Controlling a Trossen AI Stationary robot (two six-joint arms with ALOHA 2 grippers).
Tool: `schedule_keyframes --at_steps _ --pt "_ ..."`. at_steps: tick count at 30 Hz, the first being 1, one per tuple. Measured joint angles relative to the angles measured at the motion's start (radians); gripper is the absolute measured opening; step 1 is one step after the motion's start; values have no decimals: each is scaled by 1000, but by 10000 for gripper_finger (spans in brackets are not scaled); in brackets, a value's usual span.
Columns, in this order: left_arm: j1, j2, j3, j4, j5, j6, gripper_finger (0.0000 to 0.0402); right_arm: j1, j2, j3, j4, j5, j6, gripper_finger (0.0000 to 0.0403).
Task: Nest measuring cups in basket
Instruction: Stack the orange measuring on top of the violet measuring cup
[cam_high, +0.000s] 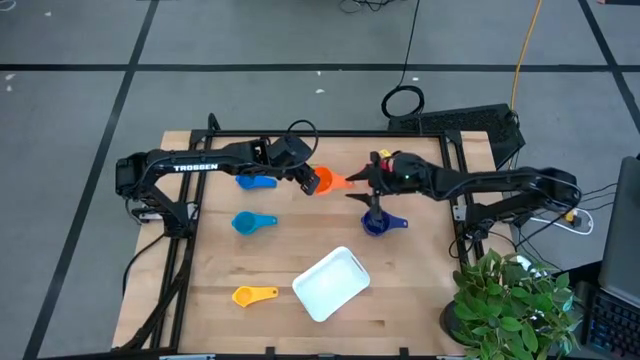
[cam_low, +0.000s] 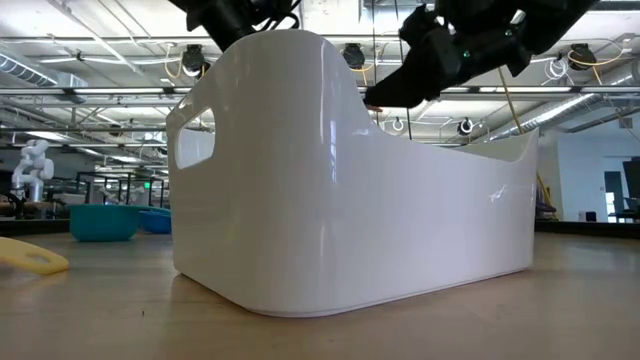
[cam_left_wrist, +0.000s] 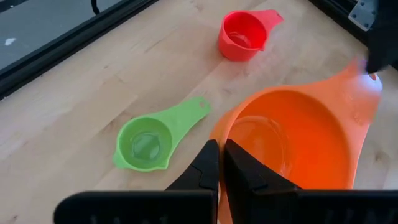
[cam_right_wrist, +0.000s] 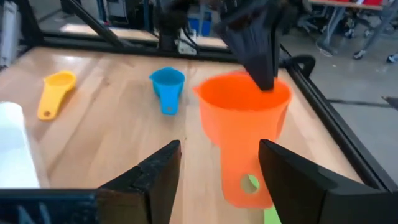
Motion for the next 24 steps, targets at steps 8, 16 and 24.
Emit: schedule_keyframes --at_steps 8,16,24 --pt "-2 0 0 2 2 0 7 0 23 0 44 66 0 274" --pt "-20 0 0 9 2 -1 7 0 48 0 53 83 -6 292" --pt "-22 0 0 17 3 -3 7 5 77 0 60 87 -2 271"
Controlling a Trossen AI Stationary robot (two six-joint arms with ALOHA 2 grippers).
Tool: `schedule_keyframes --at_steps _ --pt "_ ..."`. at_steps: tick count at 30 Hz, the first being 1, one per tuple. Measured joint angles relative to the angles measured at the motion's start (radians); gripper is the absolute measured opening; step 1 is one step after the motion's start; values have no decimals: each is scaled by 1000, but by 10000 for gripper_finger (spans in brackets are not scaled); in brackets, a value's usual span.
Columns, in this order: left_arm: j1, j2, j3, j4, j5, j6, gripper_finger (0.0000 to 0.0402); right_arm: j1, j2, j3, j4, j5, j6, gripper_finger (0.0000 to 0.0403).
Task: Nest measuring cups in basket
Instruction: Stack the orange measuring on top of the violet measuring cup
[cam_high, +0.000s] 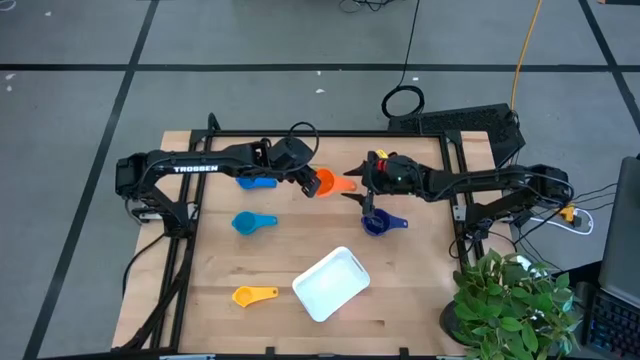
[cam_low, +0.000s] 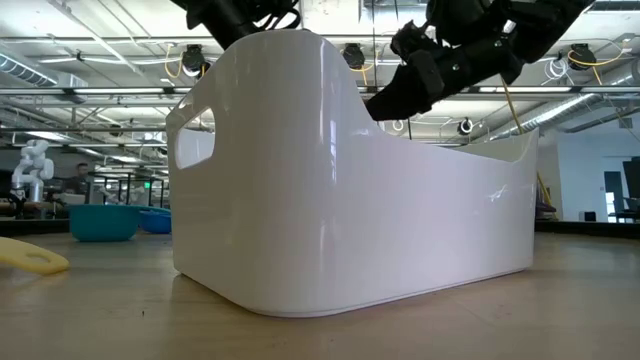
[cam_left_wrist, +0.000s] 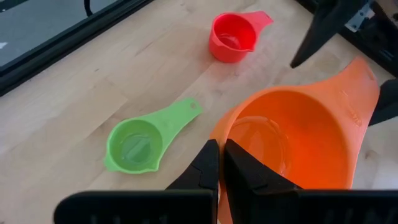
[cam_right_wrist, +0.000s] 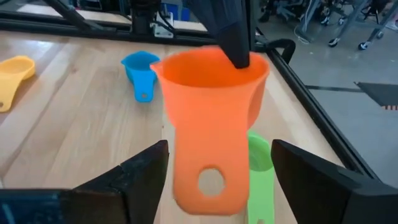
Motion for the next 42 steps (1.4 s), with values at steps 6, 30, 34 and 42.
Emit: schedule_keyframes --at_steps 6,30,34,42 --pt "0 0 0 -2 0 -1 7 5 0 0 26 17 0 241" --pt "0 0 -1 -12 -4 4 21 15 -1 0 11 39 -25 120" --pt "0 0 -1 -10 2 22 66 15 -7 0 -9 44 -25 121" --pt "0 0 -1 -4 -8 59 131 13 -59 0 -64 45 -25 122"
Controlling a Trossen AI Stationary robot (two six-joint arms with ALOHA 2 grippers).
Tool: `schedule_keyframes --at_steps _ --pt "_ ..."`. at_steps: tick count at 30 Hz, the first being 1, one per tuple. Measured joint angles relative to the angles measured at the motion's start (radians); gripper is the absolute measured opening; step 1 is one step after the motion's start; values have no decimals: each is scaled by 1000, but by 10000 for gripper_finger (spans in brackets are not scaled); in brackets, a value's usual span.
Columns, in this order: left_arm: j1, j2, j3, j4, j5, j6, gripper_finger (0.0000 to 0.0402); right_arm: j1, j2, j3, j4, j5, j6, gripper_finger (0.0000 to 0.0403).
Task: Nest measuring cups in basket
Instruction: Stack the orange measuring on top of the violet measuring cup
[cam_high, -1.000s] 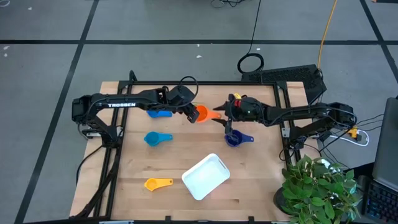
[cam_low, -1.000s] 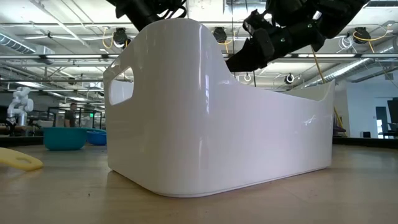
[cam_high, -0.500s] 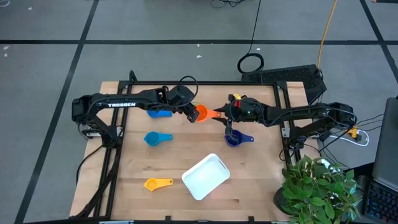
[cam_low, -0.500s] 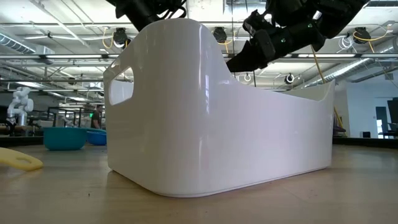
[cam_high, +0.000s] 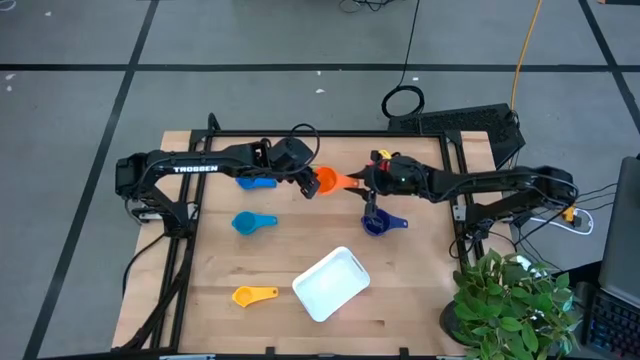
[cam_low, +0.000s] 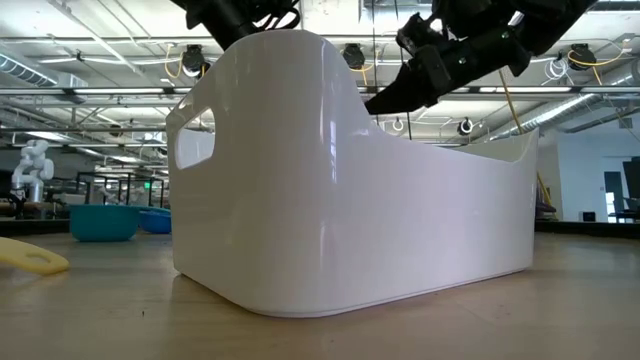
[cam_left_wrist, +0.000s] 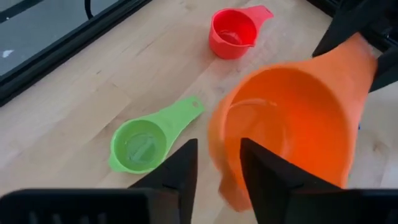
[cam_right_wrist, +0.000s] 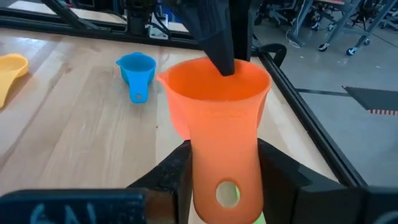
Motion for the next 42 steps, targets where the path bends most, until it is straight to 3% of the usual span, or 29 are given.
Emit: schedule_keyframes --at_steps 6,14,22,28,32,42 --pt "2 -33 0 13 -3 59 163 -1 -73 0 -94 0 2 122" --pt "-6 -177 0 50 -5 175 181 -1 -228 -10 -301 -13 49 122" --pt "-62 -243 -62 146 -9 248 181 3 -515 -223 -317 -85 184 122" --pt "-88 -251 -175 353 43 262 182 40 -663 -381 -320 -136 276 122" --pt "-92 -256 -242 463 61 235 182 67 -710 -448 -322 -135 319 125" --pt "-92 -254 -308 496 62 185 182 76 -753 -505 -350 -128 336 126"
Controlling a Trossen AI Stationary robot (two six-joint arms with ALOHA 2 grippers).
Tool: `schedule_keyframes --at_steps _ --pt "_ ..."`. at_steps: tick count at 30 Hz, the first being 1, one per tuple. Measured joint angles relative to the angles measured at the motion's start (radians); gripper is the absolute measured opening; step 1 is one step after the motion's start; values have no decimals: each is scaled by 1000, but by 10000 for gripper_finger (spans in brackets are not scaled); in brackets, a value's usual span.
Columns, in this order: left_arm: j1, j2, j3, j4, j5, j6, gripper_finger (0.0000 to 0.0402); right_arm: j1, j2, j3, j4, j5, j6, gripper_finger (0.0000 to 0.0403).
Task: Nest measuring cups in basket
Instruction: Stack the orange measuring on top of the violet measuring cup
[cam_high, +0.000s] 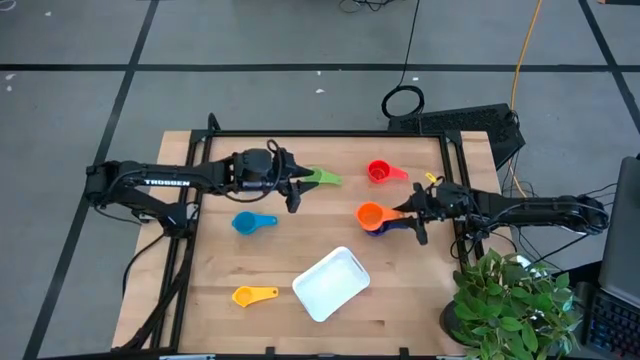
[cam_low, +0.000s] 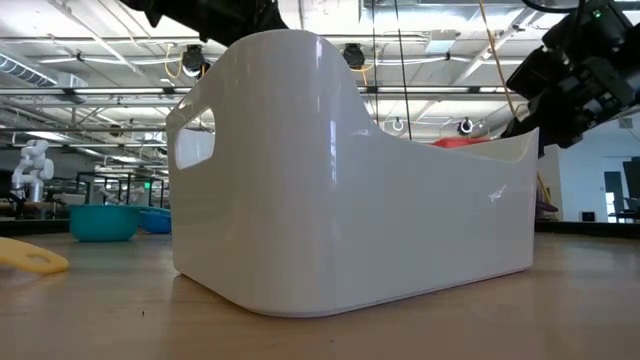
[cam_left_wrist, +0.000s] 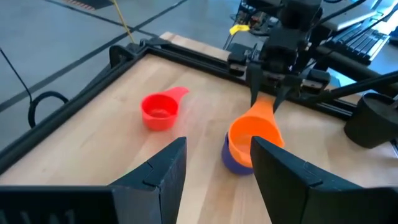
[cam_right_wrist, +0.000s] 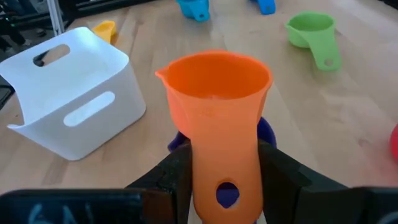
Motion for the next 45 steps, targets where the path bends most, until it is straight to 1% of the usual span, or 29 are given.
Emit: schedule_keyframes --at_steps 5,14,19,23,29,34,38,45 --pt "0 0 0 2 0 1 182 0 -37 0 -13 1 -2 127" --pt "0 0 0 2 0 4 182 -1 -101 0 -161 27 1 127" --pt "0 0 0 2 0 10 182 -1 -97 0 -157 26 0 128" --pt "0 0 0 2 0 12 182 -1 -79 0 -156 24 -8 141" --pt "0 0 0 2 0 12 182 -1 -31 0 -147 25 -10 188" --pt "0 0 1 2 0 11 182 -1 11 0 -138 26 -10 215" --pt "0 1 1 1 0 11 182 -1 53 0 -131 23 -18 223" --pt "0 1 1 -3 0 12 182 3 142 0 -109 21 -35 224"
